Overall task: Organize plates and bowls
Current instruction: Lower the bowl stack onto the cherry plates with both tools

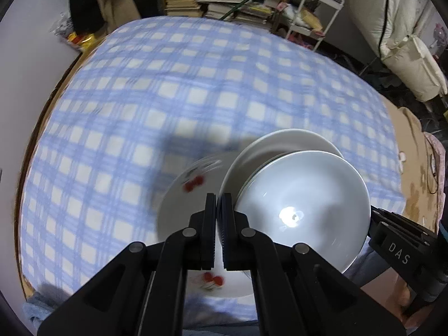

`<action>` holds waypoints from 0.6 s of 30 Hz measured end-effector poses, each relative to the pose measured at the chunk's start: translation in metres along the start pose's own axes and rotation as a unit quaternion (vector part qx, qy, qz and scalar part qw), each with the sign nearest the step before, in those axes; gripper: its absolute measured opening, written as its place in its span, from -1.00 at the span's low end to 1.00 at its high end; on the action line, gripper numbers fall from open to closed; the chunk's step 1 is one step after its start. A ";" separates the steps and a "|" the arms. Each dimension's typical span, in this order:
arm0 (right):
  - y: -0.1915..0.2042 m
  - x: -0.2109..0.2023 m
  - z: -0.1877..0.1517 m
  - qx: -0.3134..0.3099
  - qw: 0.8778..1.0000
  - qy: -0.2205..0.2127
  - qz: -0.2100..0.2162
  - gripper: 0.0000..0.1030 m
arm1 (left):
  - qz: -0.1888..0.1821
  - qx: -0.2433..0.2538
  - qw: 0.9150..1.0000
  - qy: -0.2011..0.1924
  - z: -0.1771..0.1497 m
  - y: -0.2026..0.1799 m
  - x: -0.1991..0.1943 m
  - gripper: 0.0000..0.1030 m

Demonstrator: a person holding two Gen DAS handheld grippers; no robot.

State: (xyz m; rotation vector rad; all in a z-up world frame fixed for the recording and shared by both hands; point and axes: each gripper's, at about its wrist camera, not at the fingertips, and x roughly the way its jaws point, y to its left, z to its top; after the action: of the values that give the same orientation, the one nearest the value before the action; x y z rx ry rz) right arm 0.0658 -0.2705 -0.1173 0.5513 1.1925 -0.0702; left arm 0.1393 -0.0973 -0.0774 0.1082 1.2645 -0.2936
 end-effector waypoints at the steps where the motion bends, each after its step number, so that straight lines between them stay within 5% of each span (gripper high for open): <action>1: 0.003 0.004 -0.004 -0.001 1.000 0.000 0.005 -0.80 | 0.003 -0.001 1.000 0.000 -0.003 0.005 0.000 -1.00; 10: 0.025 0.040 -0.018 -0.022 0.999 0.028 0.021 -0.80 | -0.003 -0.038 0.999 0.019 -0.022 0.049 0.017 -0.98; 18: 0.021 0.053 -0.011 -0.024 0.998 0.045 0.023 -0.81 | -0.005 -0.024 1.000 0.006 -0.025 0.048 0.021 -0.96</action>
State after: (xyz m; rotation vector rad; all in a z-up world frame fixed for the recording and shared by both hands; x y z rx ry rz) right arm 0.0838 -0.2346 -0.1599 0.5435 1.2647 0.0233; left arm 0.1352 -0.0486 -0.1087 0.0624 1.2845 -0.2717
